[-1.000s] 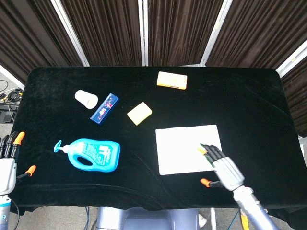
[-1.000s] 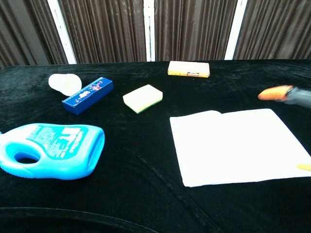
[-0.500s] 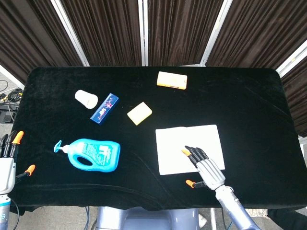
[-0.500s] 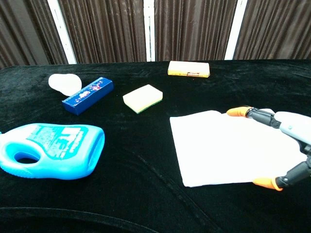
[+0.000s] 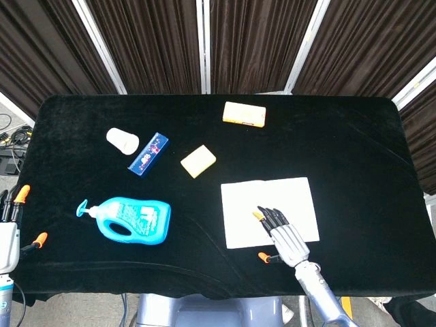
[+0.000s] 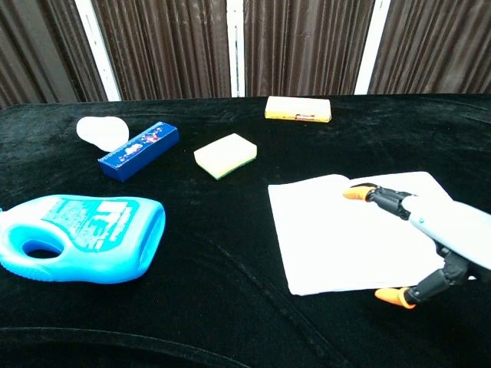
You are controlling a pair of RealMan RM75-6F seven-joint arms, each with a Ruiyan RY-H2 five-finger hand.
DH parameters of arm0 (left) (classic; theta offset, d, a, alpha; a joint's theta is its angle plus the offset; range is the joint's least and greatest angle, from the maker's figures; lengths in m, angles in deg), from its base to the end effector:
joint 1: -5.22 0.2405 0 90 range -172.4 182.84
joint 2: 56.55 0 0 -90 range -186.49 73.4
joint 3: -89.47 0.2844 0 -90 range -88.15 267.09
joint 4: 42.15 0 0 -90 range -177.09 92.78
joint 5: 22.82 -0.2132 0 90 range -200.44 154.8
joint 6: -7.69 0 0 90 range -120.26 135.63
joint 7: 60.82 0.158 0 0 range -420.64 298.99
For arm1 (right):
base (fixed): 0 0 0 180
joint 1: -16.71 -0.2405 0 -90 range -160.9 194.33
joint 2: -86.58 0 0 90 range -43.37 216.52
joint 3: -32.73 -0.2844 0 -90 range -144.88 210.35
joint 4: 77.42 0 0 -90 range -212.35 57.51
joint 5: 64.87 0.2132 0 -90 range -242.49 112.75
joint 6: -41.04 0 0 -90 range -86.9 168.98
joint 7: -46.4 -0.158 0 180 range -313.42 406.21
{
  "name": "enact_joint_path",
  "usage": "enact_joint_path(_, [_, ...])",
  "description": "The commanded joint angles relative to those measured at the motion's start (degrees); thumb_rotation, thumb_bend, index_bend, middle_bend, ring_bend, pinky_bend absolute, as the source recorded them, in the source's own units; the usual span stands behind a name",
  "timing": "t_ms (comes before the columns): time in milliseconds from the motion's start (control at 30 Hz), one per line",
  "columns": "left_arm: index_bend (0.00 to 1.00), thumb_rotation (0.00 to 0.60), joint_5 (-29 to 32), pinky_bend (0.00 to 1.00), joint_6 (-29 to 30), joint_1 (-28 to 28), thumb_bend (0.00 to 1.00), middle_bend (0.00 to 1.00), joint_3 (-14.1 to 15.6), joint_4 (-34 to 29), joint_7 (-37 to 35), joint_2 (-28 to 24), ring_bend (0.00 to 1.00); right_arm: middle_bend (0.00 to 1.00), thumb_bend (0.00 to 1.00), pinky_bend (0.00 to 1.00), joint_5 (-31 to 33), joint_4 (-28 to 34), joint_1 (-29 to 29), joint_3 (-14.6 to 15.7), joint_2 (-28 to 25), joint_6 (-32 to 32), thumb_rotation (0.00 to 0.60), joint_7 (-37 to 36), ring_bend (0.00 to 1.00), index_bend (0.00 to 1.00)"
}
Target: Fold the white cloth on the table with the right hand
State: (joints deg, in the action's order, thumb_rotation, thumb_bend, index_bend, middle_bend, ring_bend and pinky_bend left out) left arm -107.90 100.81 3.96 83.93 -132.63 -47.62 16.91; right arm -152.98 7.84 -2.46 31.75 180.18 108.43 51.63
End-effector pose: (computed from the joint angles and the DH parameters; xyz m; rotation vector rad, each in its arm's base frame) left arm -0.3337 0.1836 0.1441 -1.2495 -0.7524 -0.8636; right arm -0.2285 -0.2387 -0.0486 1.7797 -1.1739 1.1129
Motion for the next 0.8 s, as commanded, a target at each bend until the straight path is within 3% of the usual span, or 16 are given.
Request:
enact_joint_path(33, [0.00,0.600,0.3,0.00,-0.2,0.0,0.16,0.00,-0.1,0.1,0.0,0.0,0.00,0.00,0.09,0.00,0.4,-0.9,-0.1,0.0,1.1,0.0,0.600,0.5,0.00,0.00])
enact_joint_path(800, [0.00,0.600,3.1,0.00,-1.6,-0.4,0.17,0.00,-0.9,0.5,-1.1,-0.1,0.00,0.00,0.09,0.00,2.5,-9.8,-0.9,-0.8,9.0,0.2,0.600,2.4,0.00,0.00])
